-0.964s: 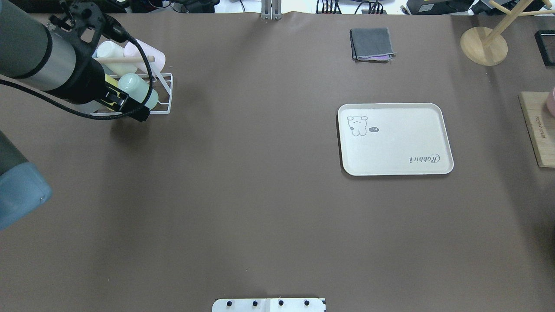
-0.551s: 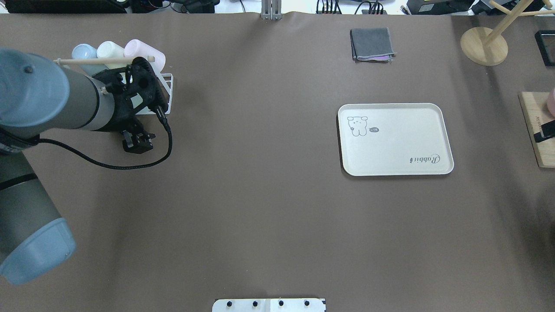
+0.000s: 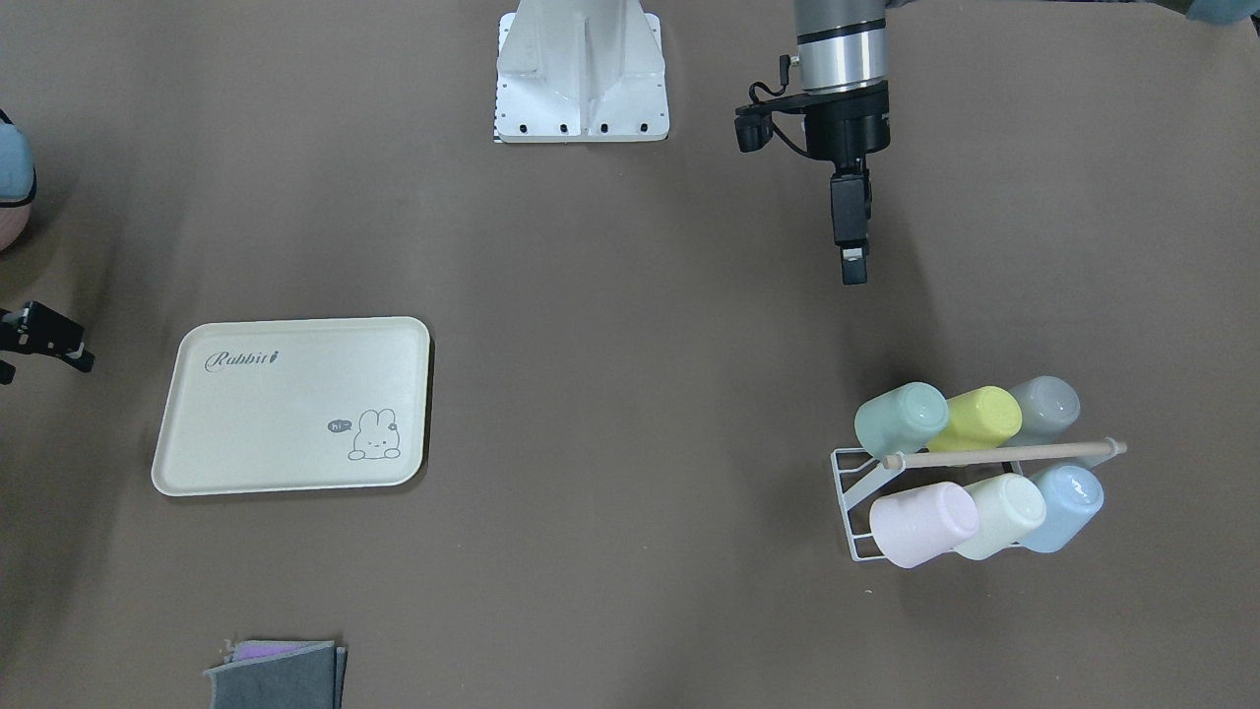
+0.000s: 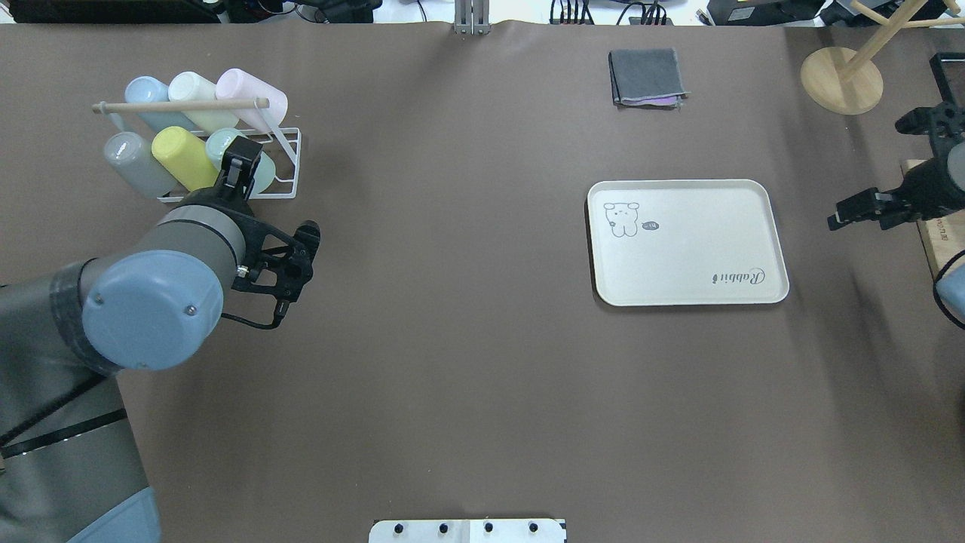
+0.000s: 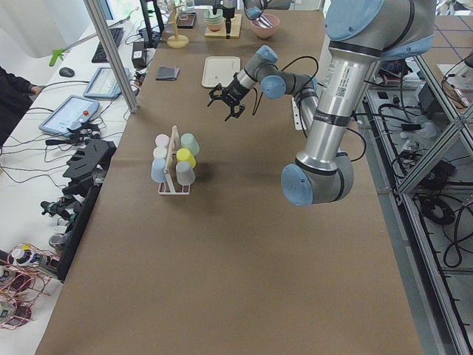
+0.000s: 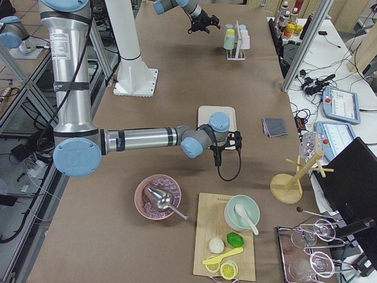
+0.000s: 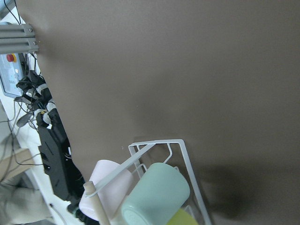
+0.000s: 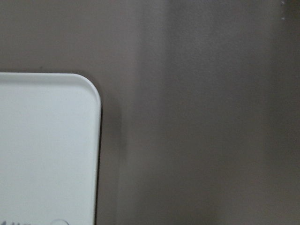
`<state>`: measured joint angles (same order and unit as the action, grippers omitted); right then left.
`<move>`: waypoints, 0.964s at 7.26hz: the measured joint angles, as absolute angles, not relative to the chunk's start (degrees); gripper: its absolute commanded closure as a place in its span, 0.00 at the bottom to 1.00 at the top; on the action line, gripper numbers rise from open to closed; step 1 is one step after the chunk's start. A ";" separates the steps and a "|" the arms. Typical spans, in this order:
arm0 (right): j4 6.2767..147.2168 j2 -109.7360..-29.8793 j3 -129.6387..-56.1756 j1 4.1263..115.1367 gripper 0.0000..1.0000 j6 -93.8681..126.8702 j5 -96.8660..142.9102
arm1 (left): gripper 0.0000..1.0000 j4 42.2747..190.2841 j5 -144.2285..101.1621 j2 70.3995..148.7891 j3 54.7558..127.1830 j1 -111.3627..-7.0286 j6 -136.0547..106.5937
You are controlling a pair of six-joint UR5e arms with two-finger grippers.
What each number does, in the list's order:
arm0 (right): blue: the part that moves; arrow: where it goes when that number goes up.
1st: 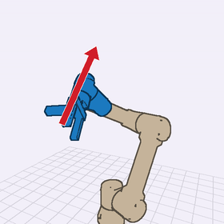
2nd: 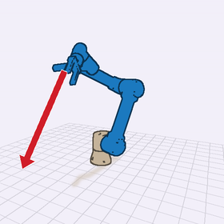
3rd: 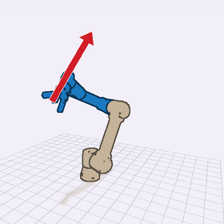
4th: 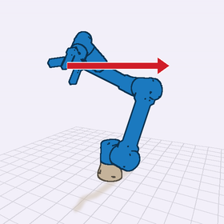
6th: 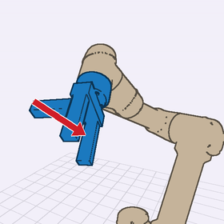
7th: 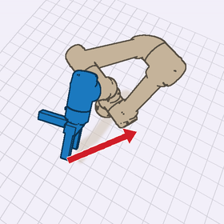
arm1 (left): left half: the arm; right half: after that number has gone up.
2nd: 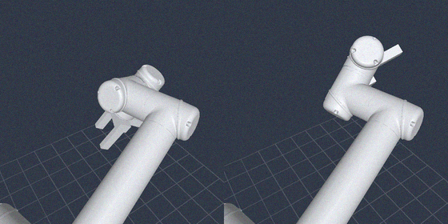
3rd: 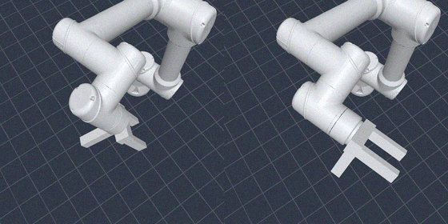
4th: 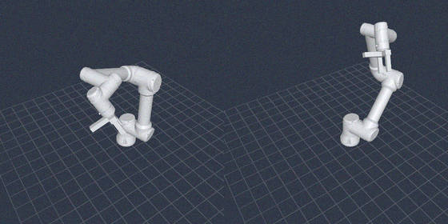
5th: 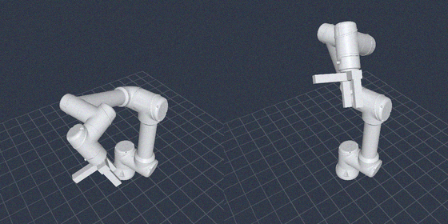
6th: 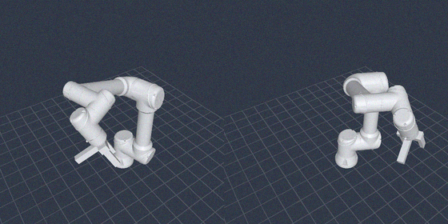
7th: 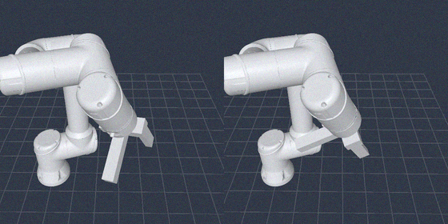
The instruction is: Pick up and place green cup on tray
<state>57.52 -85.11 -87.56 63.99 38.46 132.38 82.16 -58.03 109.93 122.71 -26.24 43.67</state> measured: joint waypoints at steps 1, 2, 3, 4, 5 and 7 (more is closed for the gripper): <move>56.48 -81.91 -84.93 62.73 0.00 40.18 132.19 | 0.02 82.29 -51.69 109.73 120.87 -24.85 49.27; 56.09 -79.47 -82.88 61.86 0.00 40.97 132.06 | 0.02 82.42 -46.15 109.58 118.59 -23.67 53.64; 55.96 -77.66 -81.27 61.18 0.01 41.26 132.00 | 0.02 82.54 -42.44 109.46 116.22 -23.00 56.30; 55.92 -76.59 -80.08 60.67 0.02 41.35 132.02 | 0.02 82.59 -40.70 109.39 113.74 -22.72 57.42; 55.90 -76.15 -79.42 60.30 0.02 41.38 132.04 | 0.02 82.63 -38.80 109.22 110.92 -22.64 57.84; 55.27 -75.97 -78.33 59.76 0.02 41.39 132.13 | 0.02 82.62 -33.90 108.36 106.51 -22.41 58.24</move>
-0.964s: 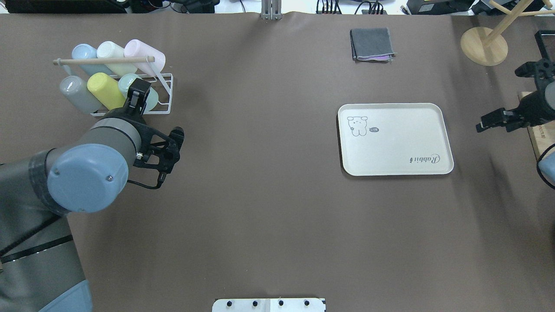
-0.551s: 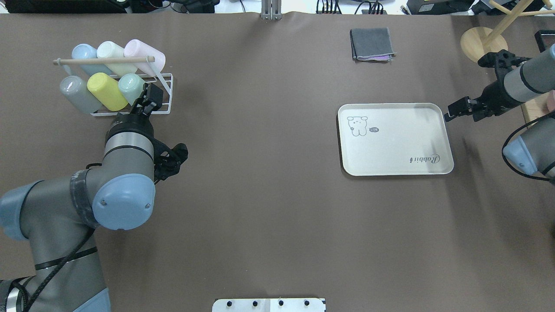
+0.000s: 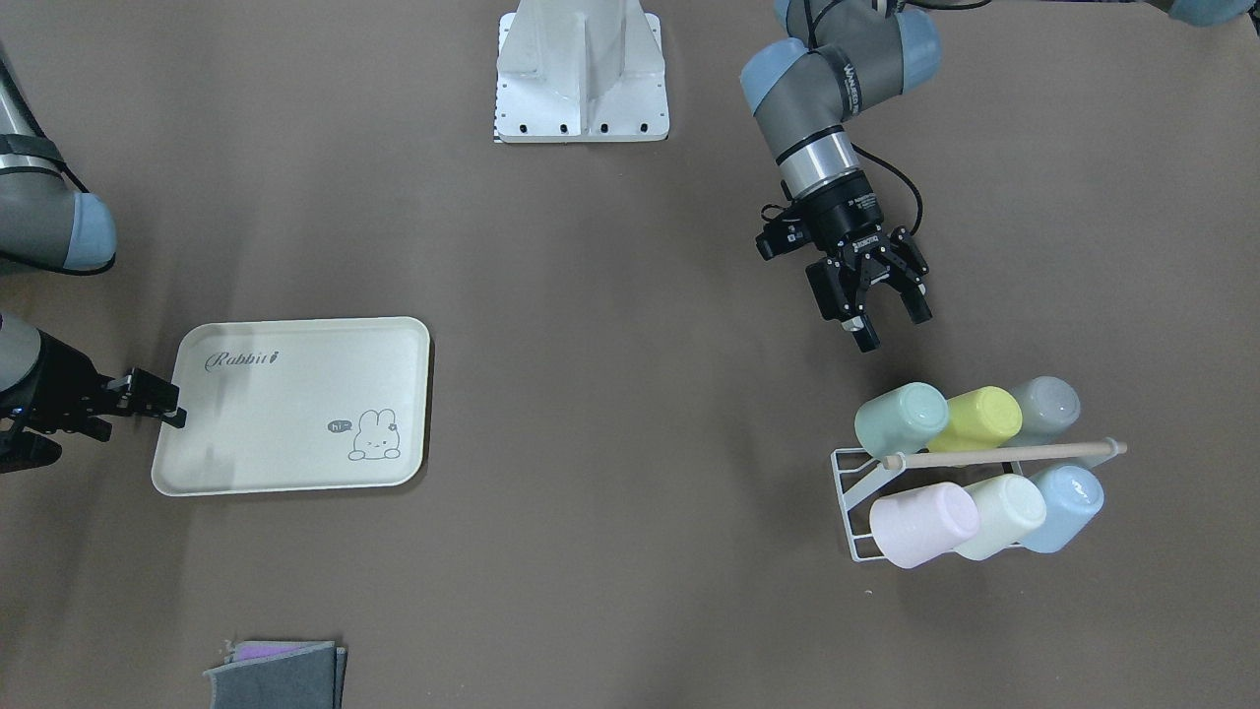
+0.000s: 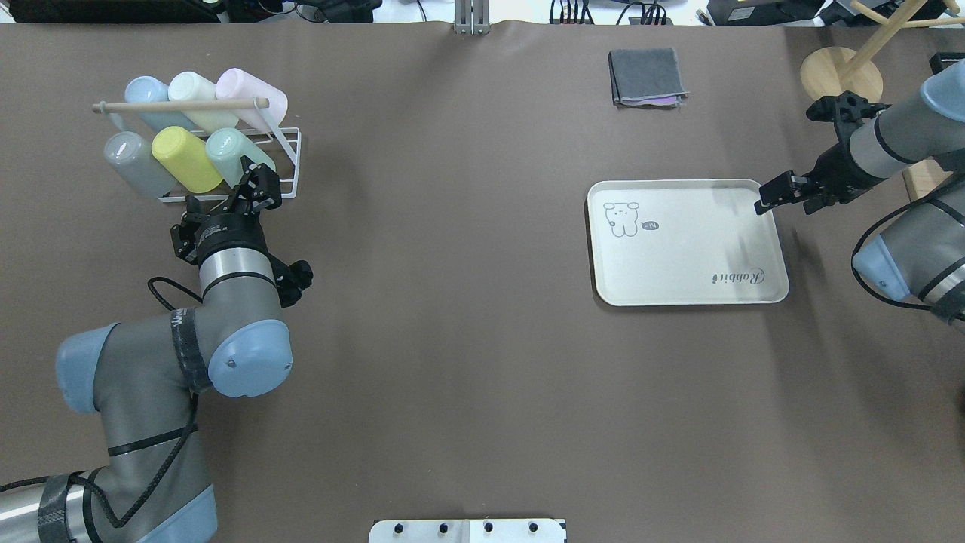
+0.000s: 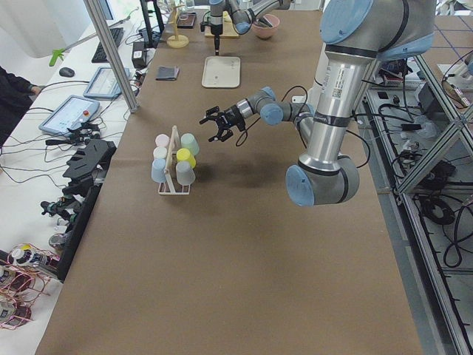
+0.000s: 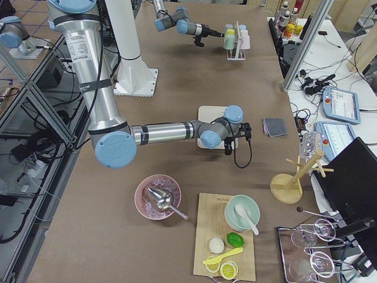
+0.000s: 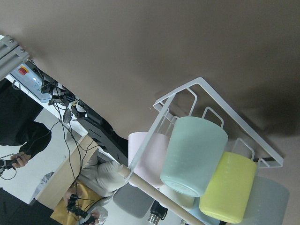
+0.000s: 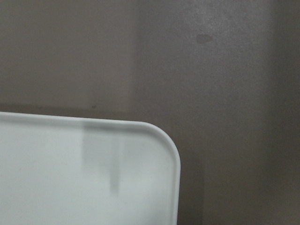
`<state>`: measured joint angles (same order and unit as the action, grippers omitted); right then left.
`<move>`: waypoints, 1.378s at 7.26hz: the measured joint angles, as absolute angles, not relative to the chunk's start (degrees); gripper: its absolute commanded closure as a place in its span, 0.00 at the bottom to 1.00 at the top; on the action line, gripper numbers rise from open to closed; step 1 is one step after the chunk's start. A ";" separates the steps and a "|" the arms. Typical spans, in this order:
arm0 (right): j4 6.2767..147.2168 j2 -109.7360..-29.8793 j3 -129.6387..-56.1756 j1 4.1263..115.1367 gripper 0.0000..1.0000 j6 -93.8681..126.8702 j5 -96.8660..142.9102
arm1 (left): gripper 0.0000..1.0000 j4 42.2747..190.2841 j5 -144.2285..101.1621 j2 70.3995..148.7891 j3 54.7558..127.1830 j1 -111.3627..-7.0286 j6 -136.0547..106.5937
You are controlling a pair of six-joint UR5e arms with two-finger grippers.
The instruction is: Pick up and place green cup on tray
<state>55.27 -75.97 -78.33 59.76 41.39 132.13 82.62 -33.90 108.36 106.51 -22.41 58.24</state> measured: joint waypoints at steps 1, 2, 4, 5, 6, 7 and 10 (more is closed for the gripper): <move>53.16 -75.99 -76.90 59.60 0.05 41.44 132.21 | 0.02 82.59 -32.67 108.24 104.97 -21.97 59.18; 50.53 -76.08 -75.33 59.55 0.12 41.89 132.34 | 0.02 82.64 -31.36 108.42 103.94 -21.36 61.94; 48.31 -76.16 -74.53 59.51 0.28 43.04 132.57 | 0.02 83.13 -28.77 109.22 101.24 -20.09 66.34; 48.10 -76.14 -74.56 59.51 0.32 43.23 132.67 | 0.02 83.93 -27.33 109.47 99.13 -19.91 66.80; 48.02 -76.13 -74.56 59.47 0.36 43.29 132.80 | 0.02 84.94 -26.21 109.81 97.22 -19.93 67.00; 48.00 -76.09 -74.47 59.44 0.40 43.32 132.86 | 0.02 85.65 -25.47 110.37 96.08 -20.01 67.09; 47.99 -75.98 -74.15 58.83 0.49 43.33 132.83 | 0.02 87.14 -24.66 111.51 94.24 -20.80 67.22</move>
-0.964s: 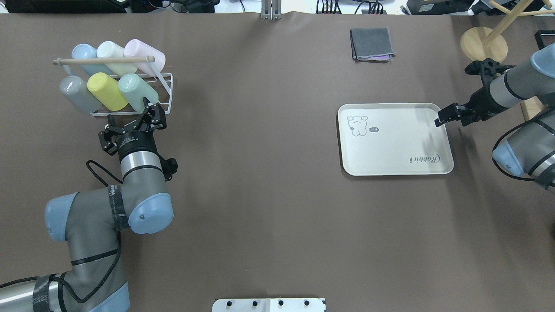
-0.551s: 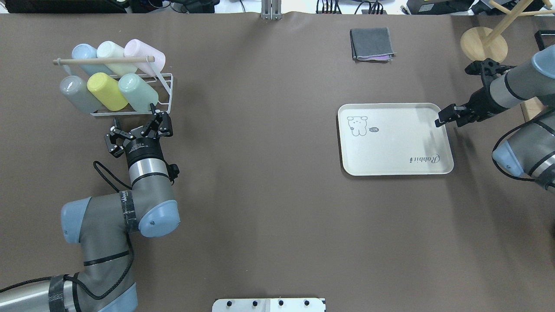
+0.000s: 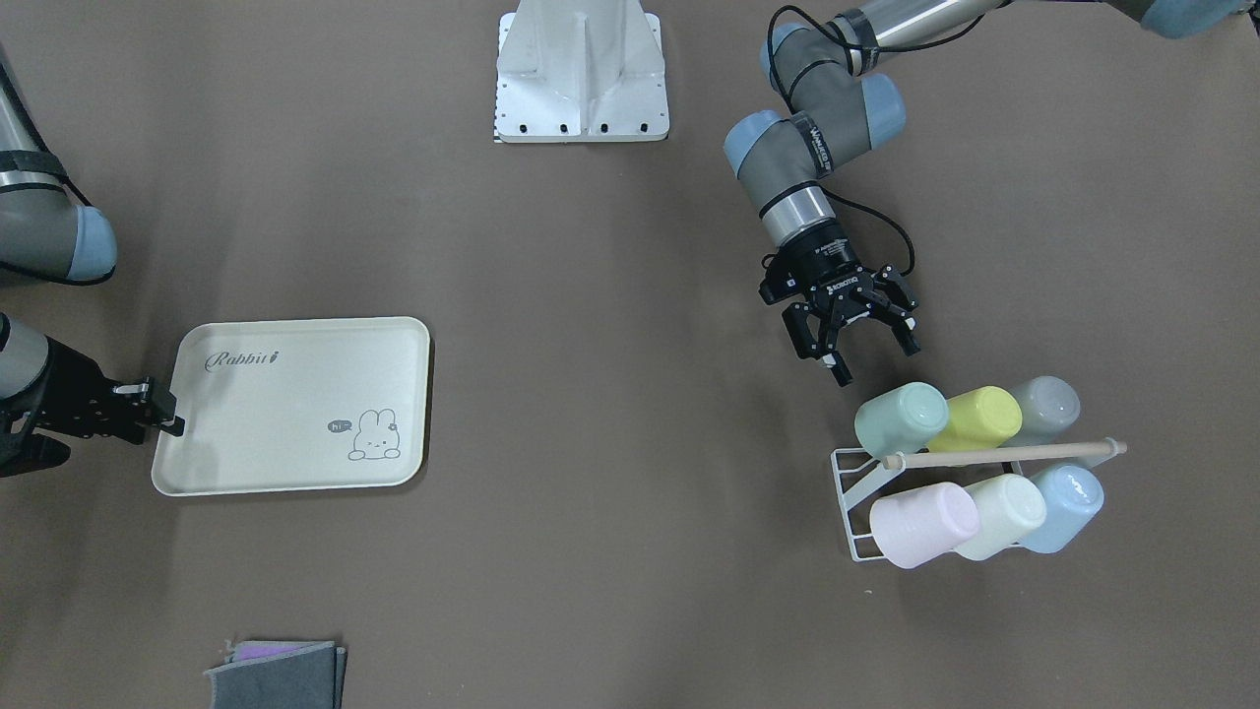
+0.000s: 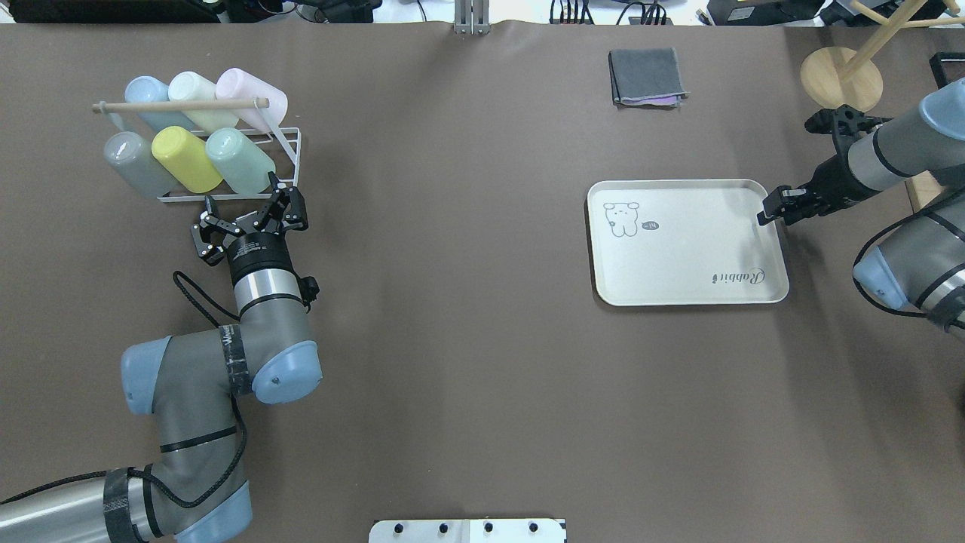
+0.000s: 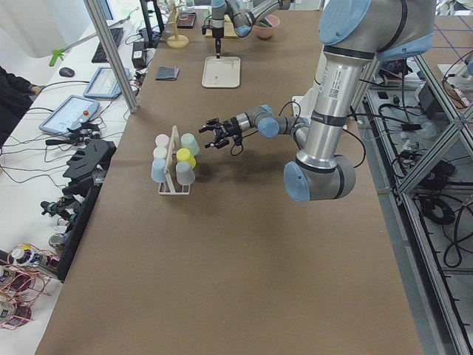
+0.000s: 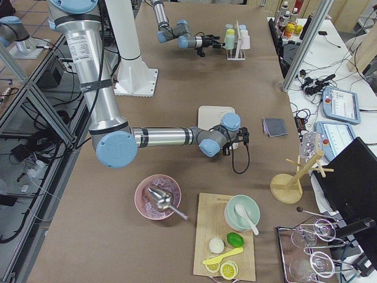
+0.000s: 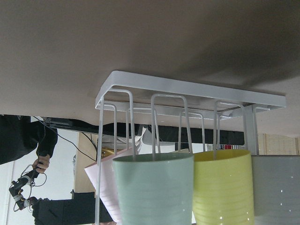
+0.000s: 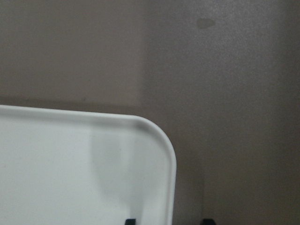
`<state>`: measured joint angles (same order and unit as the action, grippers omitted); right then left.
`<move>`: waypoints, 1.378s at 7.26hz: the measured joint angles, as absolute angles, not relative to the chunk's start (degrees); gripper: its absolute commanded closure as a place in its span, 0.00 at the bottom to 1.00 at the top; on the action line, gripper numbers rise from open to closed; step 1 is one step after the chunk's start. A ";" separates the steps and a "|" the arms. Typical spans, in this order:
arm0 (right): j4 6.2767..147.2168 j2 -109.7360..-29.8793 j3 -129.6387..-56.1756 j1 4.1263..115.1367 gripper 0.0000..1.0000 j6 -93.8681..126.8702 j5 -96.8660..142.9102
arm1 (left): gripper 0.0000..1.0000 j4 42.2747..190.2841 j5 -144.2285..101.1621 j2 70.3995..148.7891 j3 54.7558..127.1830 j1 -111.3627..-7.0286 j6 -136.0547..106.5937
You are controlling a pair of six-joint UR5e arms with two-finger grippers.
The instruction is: Pick up and place green cup on tray
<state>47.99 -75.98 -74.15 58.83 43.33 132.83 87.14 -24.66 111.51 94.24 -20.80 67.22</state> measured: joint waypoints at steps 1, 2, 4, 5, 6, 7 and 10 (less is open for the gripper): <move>47.99 -75.95 -74.12 58.60 0.56 43.33 132.81 | 0.02 88.32 -24.35 111.65 92.80 -21.13 67.23; 48.01 -75.94 -74.10 58.50 0.65 43.35 132.82 | 0.02 89.28 -24.21 111.93 91.62 -21.42 67.23; 48.07 -75.94 -74.10 58.45 0.97 43.41 132.88 | 0.02 90.02 -24.11 113.22 90.12 -22.16 67.54; 48.07 -75.94 -74.17 58.45 1.00 43.41 132.89 | 0.02 90.50 -24.07 114.23 89.07 -22.68 68.13; 48.08 -75.94 -74.25 58.45 1.00 43.42 132.89 | 0.02 91.96 -24.05 115.01 87.39 -23.38 68.49; 48.08 -75.91 -74.33 58.45 1.00 43.42 132.87 | 0.02 94.63 -24.06 115.49 85.34 -24.16 69.36; 48.29 -75.37 -74.60 58.44 1.00 43.42 132.90 | 0.02 104.30 -24.14 115.89 80.62 -26.25 75.82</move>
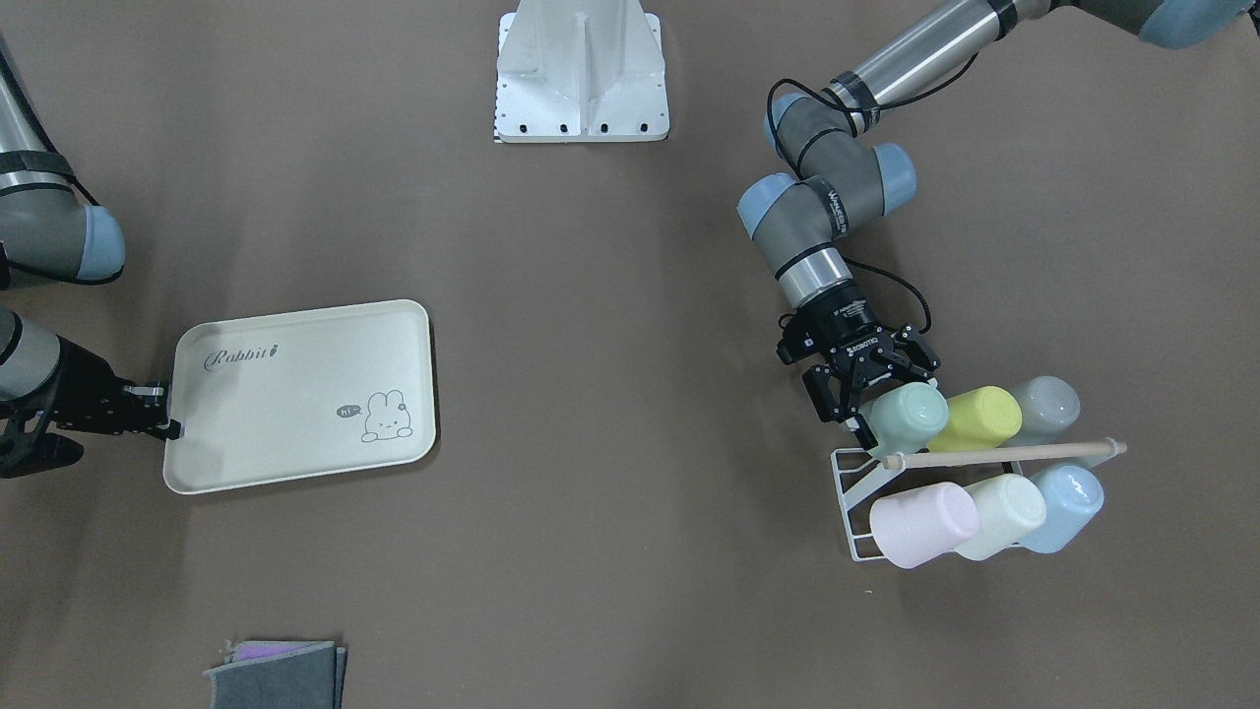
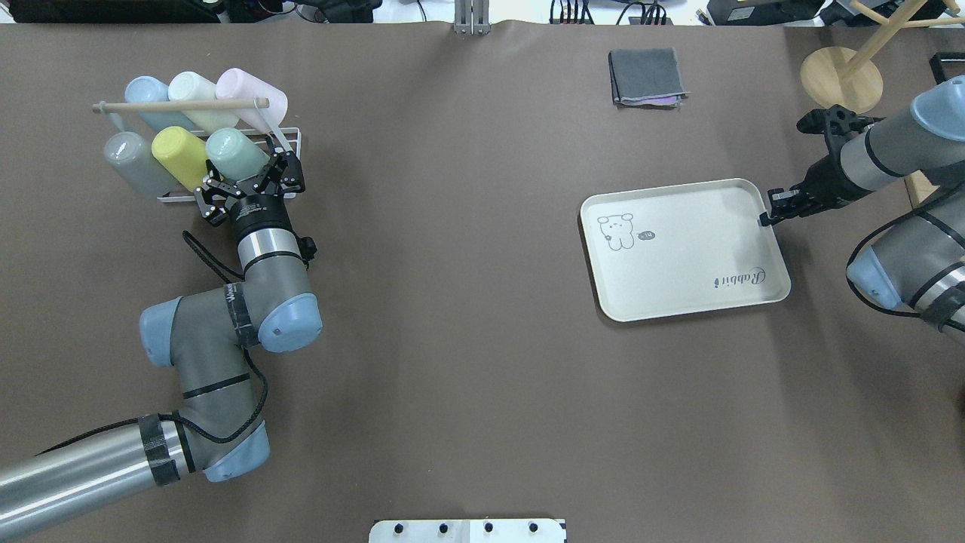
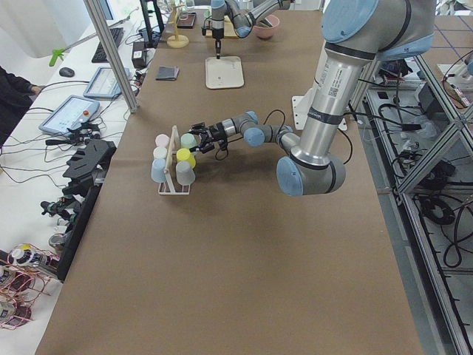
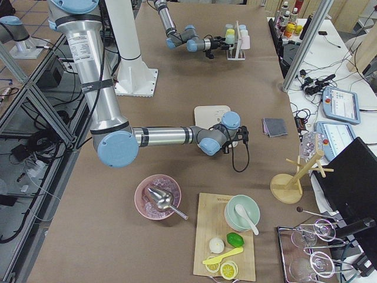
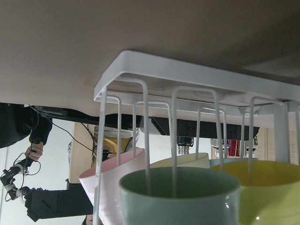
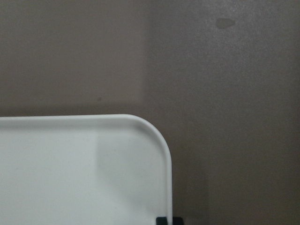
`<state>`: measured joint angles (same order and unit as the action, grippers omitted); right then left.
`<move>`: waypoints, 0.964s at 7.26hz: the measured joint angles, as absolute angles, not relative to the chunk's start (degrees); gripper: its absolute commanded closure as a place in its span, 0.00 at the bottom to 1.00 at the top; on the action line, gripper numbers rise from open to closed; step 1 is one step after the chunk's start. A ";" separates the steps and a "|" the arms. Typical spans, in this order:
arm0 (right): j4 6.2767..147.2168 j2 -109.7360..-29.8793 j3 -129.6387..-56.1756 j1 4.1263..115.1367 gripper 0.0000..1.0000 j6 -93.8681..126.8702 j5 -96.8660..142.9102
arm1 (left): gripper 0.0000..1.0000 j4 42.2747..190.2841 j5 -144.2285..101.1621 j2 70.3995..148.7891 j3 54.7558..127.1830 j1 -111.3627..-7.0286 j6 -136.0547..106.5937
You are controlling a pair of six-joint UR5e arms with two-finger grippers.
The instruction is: Pick up and place green cup on tray
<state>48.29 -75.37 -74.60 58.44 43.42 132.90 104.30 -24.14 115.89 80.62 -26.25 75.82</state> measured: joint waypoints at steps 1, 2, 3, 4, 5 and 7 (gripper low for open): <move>48.44 -75.11 -74.68 58.45 1.00 43.42 132.99 | 0.02 106.14 -24.16 115.92 79.37 -26.54 76.55; 48.54 -74.85 -74.83 58.45 1.00 43.46 133.08 | 0.02 106.95 -24.17 115.93 78.85 -26.78 77.22; 48.62 -74.58 -75.23 58.43 1.00 44.22 133.12 | 0.02 107.30 -24.19 115.95 78.83 -27.07 78.02; 49.16 -73.90 -75.94 58.36 1.00 46.22 133.33 | 0.02 107.43 -24.23 116.02 78.91 -27.23 78.42; 50.99 -72.63 -77.17 58.27 1.00 48.64 133.70 | 0.02 107.47 -24.25 116.06 78.96 -27.29 78.60; 57.40 -69.67 -80.99 56.69 1.00 53.21 133.28 | 0.45 107.49 -24.24 116.22 79.07 -27.33 78.82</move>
<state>57.40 -69.67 -80.99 56.69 53.21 133.28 107.49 -24.24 116.22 79.07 -27.33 78.82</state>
